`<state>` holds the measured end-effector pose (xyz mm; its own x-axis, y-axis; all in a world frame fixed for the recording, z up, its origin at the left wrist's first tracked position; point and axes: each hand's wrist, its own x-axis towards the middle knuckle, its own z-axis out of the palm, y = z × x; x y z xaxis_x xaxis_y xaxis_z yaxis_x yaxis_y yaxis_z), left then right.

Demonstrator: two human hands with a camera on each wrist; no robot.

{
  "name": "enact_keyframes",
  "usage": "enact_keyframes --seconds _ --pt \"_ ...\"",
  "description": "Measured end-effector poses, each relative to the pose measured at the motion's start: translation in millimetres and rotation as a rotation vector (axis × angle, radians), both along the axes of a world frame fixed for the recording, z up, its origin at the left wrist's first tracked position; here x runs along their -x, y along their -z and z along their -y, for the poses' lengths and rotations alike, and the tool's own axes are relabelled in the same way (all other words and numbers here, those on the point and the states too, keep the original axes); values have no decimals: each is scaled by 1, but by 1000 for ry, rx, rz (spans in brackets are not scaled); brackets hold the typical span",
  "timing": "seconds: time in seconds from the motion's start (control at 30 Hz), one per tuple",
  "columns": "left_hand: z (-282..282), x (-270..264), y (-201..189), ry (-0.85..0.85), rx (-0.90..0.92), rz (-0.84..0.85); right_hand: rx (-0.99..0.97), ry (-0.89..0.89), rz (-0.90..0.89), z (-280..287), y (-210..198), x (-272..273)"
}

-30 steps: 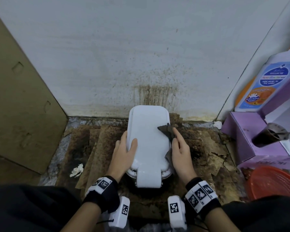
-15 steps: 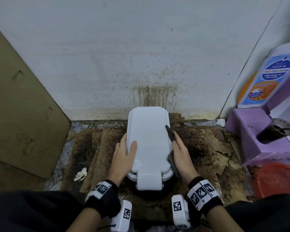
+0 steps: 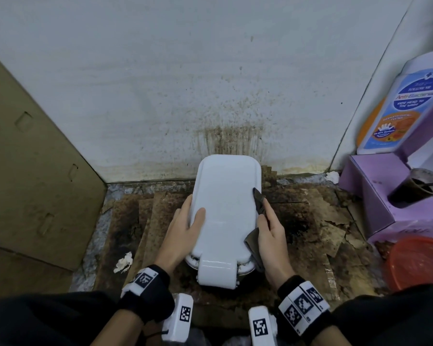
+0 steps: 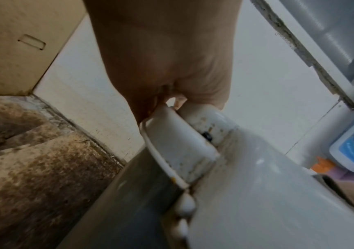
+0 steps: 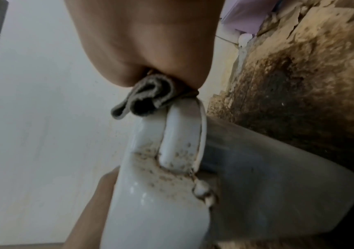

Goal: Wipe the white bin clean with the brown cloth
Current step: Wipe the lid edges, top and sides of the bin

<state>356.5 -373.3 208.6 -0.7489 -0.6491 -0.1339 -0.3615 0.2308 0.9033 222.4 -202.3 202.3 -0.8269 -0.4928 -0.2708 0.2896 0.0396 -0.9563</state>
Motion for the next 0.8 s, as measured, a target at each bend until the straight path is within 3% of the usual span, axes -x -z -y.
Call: enact_keyframes --seconds 0.27,0.57,0.7,0.8 --pt "31 6 -22 273 -33 129 28 232 -23 -5 4 -53" --pt "53 -1 -14 220 84 254 -32 85 -106 26 17 -35" --pt "47 -6 -10 155 262 273 -65 44 -67 33 19 5" --pt "40 -14 -10 -9 441 321 -76 25 -59 41 12 37"
